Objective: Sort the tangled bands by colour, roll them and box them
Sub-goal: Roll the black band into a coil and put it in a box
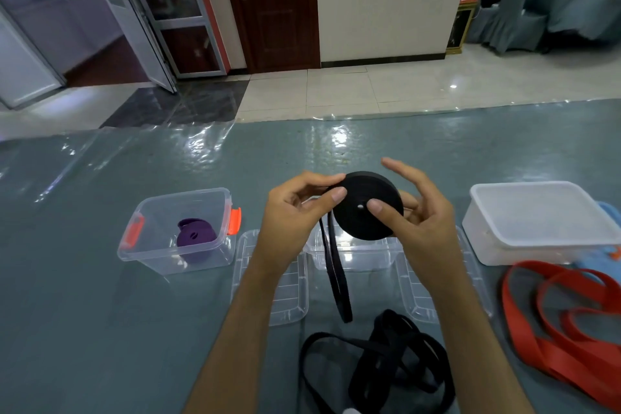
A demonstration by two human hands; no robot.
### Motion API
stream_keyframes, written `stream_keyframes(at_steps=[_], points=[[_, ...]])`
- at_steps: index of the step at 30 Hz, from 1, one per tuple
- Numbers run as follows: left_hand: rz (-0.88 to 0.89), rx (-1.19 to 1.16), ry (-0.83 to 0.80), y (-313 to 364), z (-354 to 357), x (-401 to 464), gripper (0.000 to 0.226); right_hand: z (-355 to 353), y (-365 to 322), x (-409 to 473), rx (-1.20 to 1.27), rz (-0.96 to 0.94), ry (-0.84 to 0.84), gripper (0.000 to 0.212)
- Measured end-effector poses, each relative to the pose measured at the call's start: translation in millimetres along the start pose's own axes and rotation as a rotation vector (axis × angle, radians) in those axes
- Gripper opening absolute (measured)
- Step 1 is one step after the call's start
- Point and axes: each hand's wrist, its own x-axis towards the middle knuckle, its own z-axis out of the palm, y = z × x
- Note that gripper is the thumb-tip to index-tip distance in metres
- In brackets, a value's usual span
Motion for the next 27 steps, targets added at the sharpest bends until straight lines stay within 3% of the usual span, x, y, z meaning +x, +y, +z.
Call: stream_keyframes(at_steps=[5,8,12,17,23,27], points=[[-0.075,0.024,-0.103,-2.7,-5.0,2.7,0.031,-4.7,3.9,-2.8,-0.058,0.061,0.028,0.035],[-0.090,0.039,-0.061,-3.7,-1.7,2.3,0.027,-9.8,5.5,-3.7,-0.108,0.144,-0.017,0.042],[-0.082,-0.067,-0.015,-8.0,7.1,-2.0,0.028,-15.6,-1.4,-3.1,-0.149,0.034,-0.049,0.045],[-0.079,-0.069,-0.143,-3.0,3.8,1.3,0.032,-8.2,3.2,-5.6,-0.033,0.020,0.065,0.033],[-0.020,0.037,-0.066,-0.1,0.5,-2.1,0.022,-9.3,6.0,-6.6,-0.024,0.091,-0.095,0.053],[-0.072,0.006,-0.206,0.7,-3.2,-2.4,0.038,-8.4,4.3,-10.0,0.026,-0.008,0.014,0.042]])
